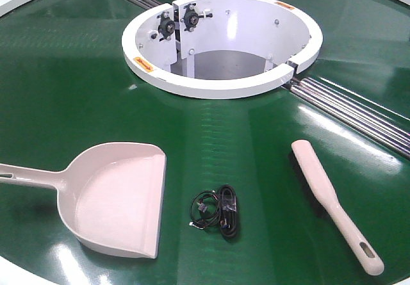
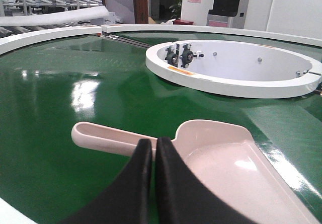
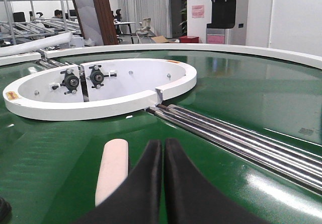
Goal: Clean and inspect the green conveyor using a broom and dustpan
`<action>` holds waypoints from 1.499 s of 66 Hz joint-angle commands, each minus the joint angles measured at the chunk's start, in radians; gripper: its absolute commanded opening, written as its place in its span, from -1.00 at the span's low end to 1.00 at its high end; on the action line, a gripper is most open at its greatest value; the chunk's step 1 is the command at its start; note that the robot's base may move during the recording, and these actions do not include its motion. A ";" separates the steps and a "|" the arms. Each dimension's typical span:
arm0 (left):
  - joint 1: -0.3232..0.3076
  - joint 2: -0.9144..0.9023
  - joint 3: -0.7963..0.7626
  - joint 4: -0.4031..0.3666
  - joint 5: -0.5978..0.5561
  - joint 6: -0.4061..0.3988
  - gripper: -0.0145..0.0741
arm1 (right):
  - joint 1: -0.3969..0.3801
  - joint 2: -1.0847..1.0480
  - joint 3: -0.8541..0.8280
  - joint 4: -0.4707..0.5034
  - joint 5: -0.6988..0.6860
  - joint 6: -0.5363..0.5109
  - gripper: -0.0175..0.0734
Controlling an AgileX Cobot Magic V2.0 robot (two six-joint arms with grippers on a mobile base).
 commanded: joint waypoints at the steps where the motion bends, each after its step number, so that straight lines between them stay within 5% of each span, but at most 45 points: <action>1: 0.002 -0.014 0.032 -0.001 -0.079 -0.002 -0.69 | -0.006 -0.018 0.020 -0.010 -0.073 -0.003 -0.64; 76: 0.002 -0.014 0.031 -0.001 -0.083 -0.002 -0.69 | -0.006 -0.018 0.020 -0.010 -0.071 -0.003 -0.64; 92: 0.002 -0.013 -0.004 0.005 -0.290 0.005 -0.69 | -0.006 -0.018 0.020 -0.010 -0.073 -0.003 -0.64; 99: 0.000 0.009 -0.092 0.005 -0.287 0.005 -0.69 | -0.006 -0.018 0.020 -0.010 -0.073 -0.003 -0.64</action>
